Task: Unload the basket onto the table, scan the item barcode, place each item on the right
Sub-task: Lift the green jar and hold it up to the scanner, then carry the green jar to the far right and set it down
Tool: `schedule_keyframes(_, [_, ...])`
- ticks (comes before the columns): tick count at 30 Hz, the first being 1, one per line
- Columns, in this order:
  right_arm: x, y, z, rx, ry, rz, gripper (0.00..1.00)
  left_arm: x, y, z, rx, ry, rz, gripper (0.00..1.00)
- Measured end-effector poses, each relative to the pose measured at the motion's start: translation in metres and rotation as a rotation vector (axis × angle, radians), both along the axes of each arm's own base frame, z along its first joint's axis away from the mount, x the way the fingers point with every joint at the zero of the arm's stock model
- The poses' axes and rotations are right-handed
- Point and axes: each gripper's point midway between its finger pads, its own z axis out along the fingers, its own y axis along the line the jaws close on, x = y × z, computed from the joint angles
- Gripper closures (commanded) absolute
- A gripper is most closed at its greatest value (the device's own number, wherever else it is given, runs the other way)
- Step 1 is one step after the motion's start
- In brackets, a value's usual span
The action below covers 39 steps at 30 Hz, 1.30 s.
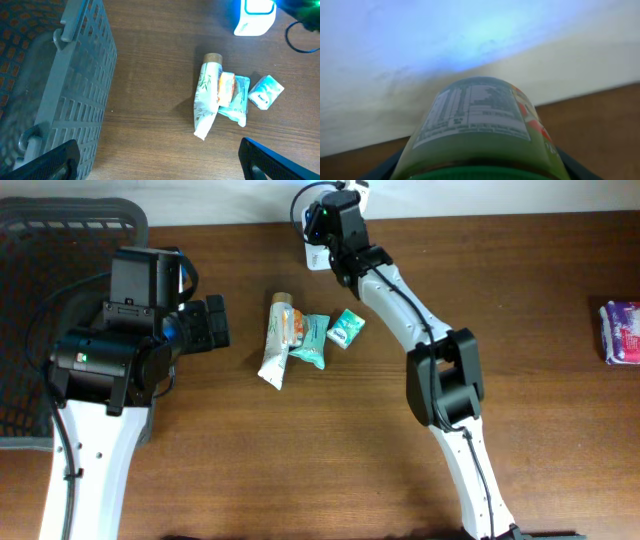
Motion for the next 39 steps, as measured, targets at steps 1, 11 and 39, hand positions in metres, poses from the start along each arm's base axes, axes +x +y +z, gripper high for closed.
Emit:
schedule_keyframes(1, [0.001,0.001,-0.001,-0.014,-0.01,0.007,0.37,0.0,0.0,0.0,0.0,0.0,0.0,0.01])
schedule_keyframes(11, [0.008,0.001,0.015,-0.167,-0.117,0.061,0.37,0.0,0.0,0.0,0.0,0.0,0.0,0.01])
schedule_keyframes(39, [-0.113,-0.303,0.061,-0.205,0.525,-0.362,0.35,0.0,0.0,0.0,0.0,0.0,0.0,0.01])
